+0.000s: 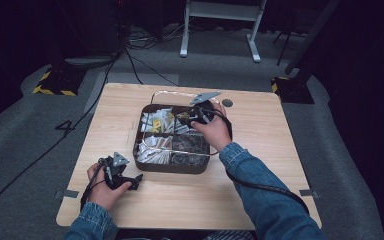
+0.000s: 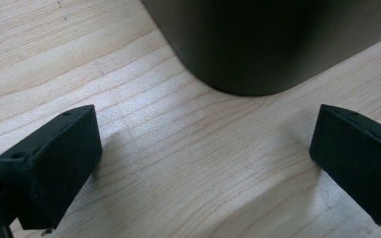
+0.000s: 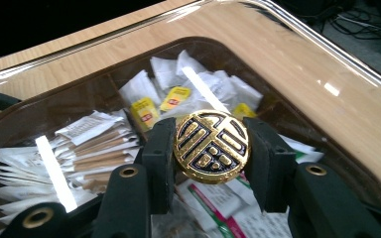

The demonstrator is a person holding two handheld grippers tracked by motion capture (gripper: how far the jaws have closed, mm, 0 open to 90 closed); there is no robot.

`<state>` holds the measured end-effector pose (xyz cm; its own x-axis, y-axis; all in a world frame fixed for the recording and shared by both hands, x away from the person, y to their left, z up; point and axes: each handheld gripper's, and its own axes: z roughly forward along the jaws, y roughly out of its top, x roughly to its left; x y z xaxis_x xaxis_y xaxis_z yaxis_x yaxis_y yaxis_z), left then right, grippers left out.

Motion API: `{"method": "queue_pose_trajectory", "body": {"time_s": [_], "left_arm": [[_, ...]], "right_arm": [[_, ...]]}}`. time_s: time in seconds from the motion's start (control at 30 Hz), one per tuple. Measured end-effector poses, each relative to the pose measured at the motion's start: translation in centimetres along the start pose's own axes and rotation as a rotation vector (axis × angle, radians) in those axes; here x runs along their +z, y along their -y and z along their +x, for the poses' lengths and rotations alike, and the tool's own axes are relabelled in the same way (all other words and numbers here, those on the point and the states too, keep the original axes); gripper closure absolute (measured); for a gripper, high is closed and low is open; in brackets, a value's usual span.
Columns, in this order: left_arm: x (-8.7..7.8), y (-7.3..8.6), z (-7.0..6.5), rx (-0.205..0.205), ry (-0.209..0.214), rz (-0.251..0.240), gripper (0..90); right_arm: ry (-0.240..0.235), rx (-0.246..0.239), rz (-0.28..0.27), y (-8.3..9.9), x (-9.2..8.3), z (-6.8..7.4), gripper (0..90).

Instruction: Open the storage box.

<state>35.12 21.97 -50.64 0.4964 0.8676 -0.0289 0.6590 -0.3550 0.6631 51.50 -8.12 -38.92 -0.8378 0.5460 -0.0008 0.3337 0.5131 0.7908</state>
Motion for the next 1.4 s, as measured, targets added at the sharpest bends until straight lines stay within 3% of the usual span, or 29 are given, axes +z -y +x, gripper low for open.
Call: {"method": "queue_pose_trajectory", "body": {"time_s": [0.6,1.4], "left_arm": [[0.0,0.0,0.0,0.000,0.000,0.000,0.1],[0.0,0.0,0.0,0.000,0.000,0.000,0.1]], "right_arm": [[0.065,-0.001,-0.006,2.0,-6.3,-4.5,58.8],[0.121,0.053,0.018,5.2,-11.5,-8.8,58.8]]}}
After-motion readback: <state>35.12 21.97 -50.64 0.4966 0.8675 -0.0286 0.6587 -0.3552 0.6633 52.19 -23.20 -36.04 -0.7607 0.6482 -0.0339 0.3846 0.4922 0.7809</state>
